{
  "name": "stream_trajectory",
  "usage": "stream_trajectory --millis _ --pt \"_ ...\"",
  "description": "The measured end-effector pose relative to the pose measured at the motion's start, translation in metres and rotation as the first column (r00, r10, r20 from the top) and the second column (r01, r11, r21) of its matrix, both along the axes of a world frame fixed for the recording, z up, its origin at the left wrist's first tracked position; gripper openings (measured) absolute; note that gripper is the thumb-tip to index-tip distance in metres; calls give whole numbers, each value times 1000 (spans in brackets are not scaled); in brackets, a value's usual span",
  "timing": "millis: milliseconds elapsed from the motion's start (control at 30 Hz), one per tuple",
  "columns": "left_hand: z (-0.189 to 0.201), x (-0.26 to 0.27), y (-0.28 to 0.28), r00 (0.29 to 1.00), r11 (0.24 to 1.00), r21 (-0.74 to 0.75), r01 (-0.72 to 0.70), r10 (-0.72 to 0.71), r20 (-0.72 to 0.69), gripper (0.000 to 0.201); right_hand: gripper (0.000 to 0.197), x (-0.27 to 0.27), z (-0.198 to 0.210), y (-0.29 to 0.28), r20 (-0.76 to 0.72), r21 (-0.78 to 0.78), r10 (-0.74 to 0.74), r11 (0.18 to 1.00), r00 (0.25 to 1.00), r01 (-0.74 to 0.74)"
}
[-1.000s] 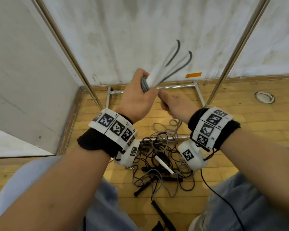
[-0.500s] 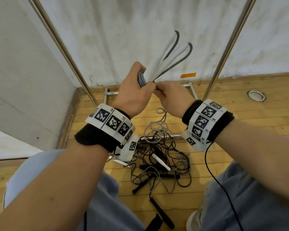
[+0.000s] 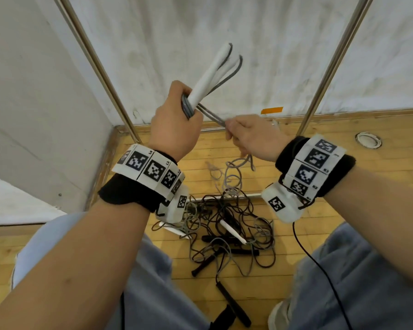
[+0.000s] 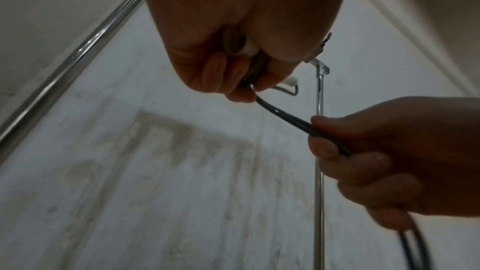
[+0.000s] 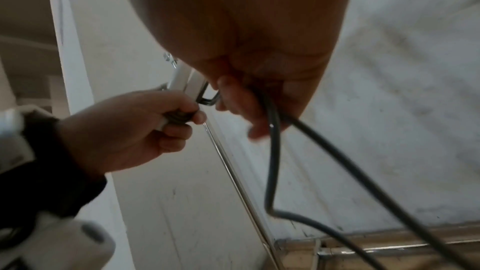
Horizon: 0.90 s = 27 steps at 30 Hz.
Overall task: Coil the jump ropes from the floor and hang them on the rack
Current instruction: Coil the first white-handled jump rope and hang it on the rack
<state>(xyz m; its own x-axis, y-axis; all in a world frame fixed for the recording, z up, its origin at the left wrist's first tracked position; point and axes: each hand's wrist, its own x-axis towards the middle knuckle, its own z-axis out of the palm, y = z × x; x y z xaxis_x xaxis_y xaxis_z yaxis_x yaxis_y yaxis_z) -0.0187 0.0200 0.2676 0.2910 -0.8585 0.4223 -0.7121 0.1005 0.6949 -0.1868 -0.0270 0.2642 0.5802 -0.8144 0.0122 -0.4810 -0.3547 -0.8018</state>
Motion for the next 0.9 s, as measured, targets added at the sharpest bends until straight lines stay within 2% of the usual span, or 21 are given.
stream_trajectory --millis 133,233,300,433,600,767,900 --pt "-19 13 -10 988 981 176 -76 51 146 25 35 5 -7 7 -206 -211 34 974 978 -78" --pt "-36 12 -14 943 942 327 -73 -42 329 24 33 5 -9 10 -194 -169 72 980 978 -105" --pt "-46 5 -14 904 926 375 -42 -124 408 26 34 3 -7 12 -155 -132 70 987 986 -91" --pt "-61 -10 -15 870 927 373 37 -213 444 38 41 0 -4 17 -86 -37 66 997 994 -69" --pt "-68 -12 -23 848 917 393 -67 -155 506 20 40 2 -5 22 -104 -5 94 995 990 -95" --pt "-74 -10 -26 839 903 411 -126 -123 529 19 44 -4 -4 12 -319 -96 122 983 940 -160" --pt "-77 -4 -28 821 855 483 -190 -132 555 18 44 -16 -3 -5 -467 -81 110 983 877 -166"
